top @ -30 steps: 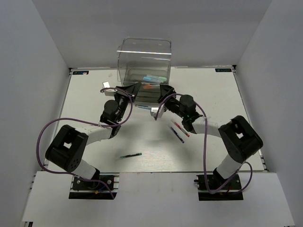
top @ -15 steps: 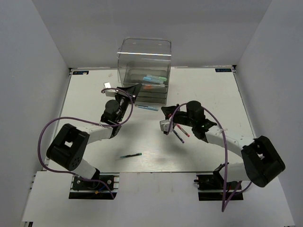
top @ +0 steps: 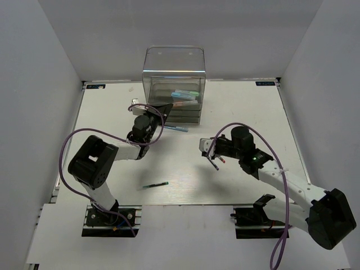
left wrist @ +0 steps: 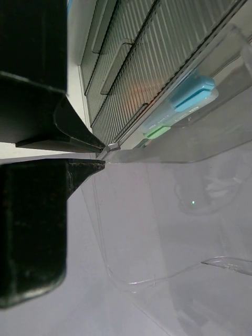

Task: Sort the stationery into containers
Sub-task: Close the storage box at the center of the board, then open the drawer in the storage box.

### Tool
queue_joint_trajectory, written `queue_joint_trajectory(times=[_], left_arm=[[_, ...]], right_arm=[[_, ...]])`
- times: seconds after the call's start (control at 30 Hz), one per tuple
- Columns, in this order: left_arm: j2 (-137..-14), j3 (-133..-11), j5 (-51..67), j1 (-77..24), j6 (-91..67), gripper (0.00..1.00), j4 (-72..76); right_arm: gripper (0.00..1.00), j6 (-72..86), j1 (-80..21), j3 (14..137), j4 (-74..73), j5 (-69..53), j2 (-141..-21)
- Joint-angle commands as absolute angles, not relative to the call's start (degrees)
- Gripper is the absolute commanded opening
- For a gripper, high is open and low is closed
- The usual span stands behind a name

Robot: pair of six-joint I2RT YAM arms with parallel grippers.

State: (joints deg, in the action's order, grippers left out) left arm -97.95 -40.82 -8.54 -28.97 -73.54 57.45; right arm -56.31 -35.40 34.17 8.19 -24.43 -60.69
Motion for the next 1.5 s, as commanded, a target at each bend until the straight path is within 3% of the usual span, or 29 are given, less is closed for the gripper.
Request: queue_joint_trajectory(times=[0.0, 0.33, 0.37, 0.4, 0.47, 0.53, 0.57, 0.7, 0.83, 0.9, 1.0, 1.03, 1.07, 1.13, 1.23, 1.47], left_arm=[[-96.86, -43.59, -7.56, -30.14, -72.07, 0.0, 58.45], [-96.86, -43.59, -7.56, -31.73, -71.02, 0.0, 55.72], [-96.86, -43.59, -7.56, -31.73, -71.02, 0.0, 55.2], [-96.86, -43.59, -7.56, -31.73, -71.02, 0.0, 55.2], [-96.25, -43.07, -8.17, -31.73, -71.02, 0.02, 54.67], [-95.72, -43.07, -8.78, -31.73, -71.02, 0.16, 53.09], [-95.1, -42.54, -9.31, -31.73, -71.02, 0.32, 53.09], [-93.35, -41.23, -9.93, -31.73, -70.49, 0.58, 51.59], [-90.36, -39.73, -10.46, -31.73, -70.49, 0.63, 50.1], [-89.57, -37.71, -10.98, -31.73, -70.49, 0.63, 49.4], [-89.56, -36.31, -10.99, -32.26, -72.67, 0.6, 48.69], [-89.56, -35.6, -10.99, -32.26, -73.29, 0.52, 48.69], [-90.17, -35.6, -10.99, -32.26, -74.0, 0.47, 49.47], [-92.45, -35.6, -10.99, -32.26, -75.06, 0.34, 50.8], [-95.7, -37.43, -10.99, -32.26, -75.67, 0.25, 51.33], [-101.77, -40.78, -14.4, -32.26, -78.39, 0.27, 51.94]], right_arm=[[0.0, -50.46, -35.07, 31.83, 9.13, -21.19, -58.1], [0.03, -42.11, -34.02, 31.37, 11.51, -16.09, -57.39], [0.06, -41.93, -34.01, 31.64, 11.34, -15.74, -58.26], [0.19, -41.31, -33.67, 32.08, 11.08, -15.12, -58.62], [0.34, -39.3, -33.93, 33.39, 10.02, -13.63, -60.03], [0.51, -37.63, -33.75, 34.62, 9.58, -12.84, -61.08], [0.54, -36.75, -33.66, 34.89, 9.58, -12.66, -61.26], [0.57, -33.67, -33.4, 35.59, 9.32, -13.18, -61.96], [0.59, -30.68, -33.14, 36.12, 9.23, -13.54, -62.14], [0.59, -28.41, -32.96, 36.12, 9.58, -12.31, -62.14], [0.35, -24.28, -32.7, 36.3, 10.9, -10.38, -62.49], [0.27, -23.47, -32.26, 36.73, 10.81, -10.2, -63.1], [0.11, -22.25, -32.08, 37.0, 10.64, -10.02, -63.63], [0.01, -17.94, -31.3, 38.4, 9.5, -9.84, -65.55], [0.0, -13.8, -30.06, 39.9, 8.0, -10.37, -67.32], [0.0, -12.22, -28.22, 40.61, 7.91, -10.9, -68.64]])
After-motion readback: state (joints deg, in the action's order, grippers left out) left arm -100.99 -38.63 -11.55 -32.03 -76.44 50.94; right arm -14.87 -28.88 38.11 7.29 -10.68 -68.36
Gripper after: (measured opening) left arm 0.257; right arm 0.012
